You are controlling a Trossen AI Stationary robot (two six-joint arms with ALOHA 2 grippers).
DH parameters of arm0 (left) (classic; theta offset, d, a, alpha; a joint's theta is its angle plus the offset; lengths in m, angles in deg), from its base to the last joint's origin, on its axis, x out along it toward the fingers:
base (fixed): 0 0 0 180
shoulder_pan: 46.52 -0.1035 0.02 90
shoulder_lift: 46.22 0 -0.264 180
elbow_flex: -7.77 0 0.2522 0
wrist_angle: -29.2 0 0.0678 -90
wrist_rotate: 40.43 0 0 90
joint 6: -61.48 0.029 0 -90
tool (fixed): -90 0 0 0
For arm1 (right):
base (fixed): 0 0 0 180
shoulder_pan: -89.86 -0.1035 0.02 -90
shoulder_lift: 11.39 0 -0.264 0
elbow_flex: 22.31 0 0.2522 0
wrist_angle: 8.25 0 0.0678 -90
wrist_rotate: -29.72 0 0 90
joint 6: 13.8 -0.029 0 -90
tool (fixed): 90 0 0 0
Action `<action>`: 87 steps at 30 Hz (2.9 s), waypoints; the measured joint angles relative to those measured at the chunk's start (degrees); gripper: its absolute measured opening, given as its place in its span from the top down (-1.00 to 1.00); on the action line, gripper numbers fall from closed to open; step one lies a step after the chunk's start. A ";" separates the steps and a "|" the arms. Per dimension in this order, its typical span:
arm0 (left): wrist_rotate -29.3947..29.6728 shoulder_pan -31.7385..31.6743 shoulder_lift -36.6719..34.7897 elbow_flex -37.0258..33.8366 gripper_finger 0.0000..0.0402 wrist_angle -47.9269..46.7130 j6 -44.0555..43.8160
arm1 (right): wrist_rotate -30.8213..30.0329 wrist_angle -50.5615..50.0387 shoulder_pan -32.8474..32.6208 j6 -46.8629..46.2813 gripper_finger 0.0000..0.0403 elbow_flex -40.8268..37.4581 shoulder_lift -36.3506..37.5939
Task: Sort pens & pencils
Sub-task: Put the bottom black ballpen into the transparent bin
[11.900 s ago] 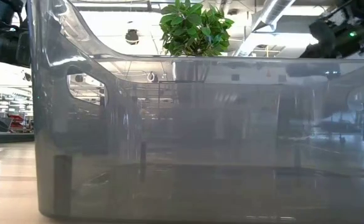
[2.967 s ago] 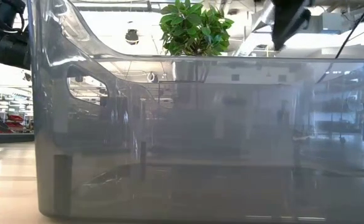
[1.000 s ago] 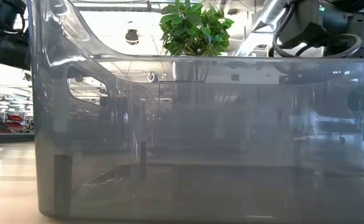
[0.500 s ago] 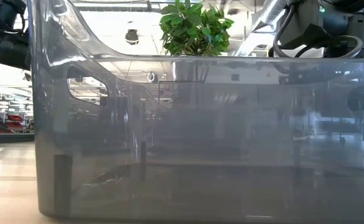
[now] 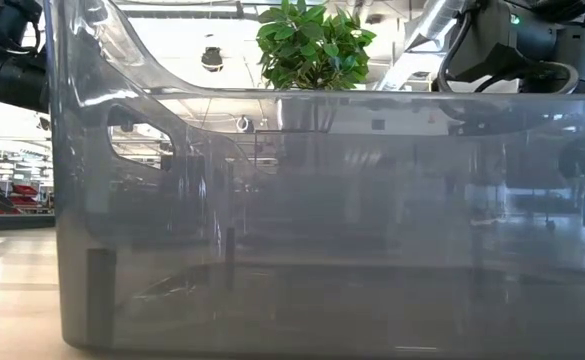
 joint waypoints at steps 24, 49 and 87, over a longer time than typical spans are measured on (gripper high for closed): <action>0.00 0.00 0.00 0.02 0.66 0.00 0.01 | 0.59 -2.14 0.08 0.02 0.64 1.67 -0.28; -0.02 0.02 0.02 0.07 0.66 -0.33 0.02 | -10.09 -23.56 0.04 13.32 0.64 29.99 -0.24; 0.50 0.00 1.70 0.13 0.66 -0.90 -0.02 | 0.40 5.22 4.54 40.63 0.57 35.23 -14.71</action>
